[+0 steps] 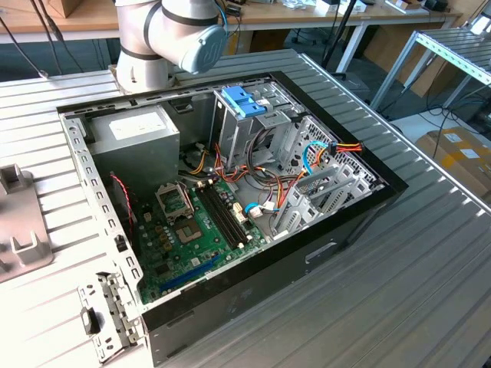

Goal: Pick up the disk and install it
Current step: 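Pick up the disk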

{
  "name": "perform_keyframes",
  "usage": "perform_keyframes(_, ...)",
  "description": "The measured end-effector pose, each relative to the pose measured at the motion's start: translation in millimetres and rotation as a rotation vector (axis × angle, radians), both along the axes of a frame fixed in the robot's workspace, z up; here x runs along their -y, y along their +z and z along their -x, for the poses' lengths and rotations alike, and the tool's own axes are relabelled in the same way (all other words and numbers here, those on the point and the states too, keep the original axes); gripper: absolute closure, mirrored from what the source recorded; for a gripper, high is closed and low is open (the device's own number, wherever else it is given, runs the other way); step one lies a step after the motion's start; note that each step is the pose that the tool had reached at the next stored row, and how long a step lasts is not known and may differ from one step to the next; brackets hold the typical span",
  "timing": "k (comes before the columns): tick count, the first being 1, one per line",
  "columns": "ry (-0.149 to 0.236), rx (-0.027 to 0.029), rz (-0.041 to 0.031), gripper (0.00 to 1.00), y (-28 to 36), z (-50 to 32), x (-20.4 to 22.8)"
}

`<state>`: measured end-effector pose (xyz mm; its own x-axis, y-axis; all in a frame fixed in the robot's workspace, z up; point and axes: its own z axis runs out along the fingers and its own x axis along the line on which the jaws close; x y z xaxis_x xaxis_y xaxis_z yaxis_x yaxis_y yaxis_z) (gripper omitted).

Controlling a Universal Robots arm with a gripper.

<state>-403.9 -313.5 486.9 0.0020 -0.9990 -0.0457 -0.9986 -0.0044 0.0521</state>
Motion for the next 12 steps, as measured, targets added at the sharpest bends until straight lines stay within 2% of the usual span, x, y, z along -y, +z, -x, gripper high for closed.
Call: perform_keyframes(12, 0.000, -0.0001, 0.0000, 0.63, 0.0, -14.8, 1.7)
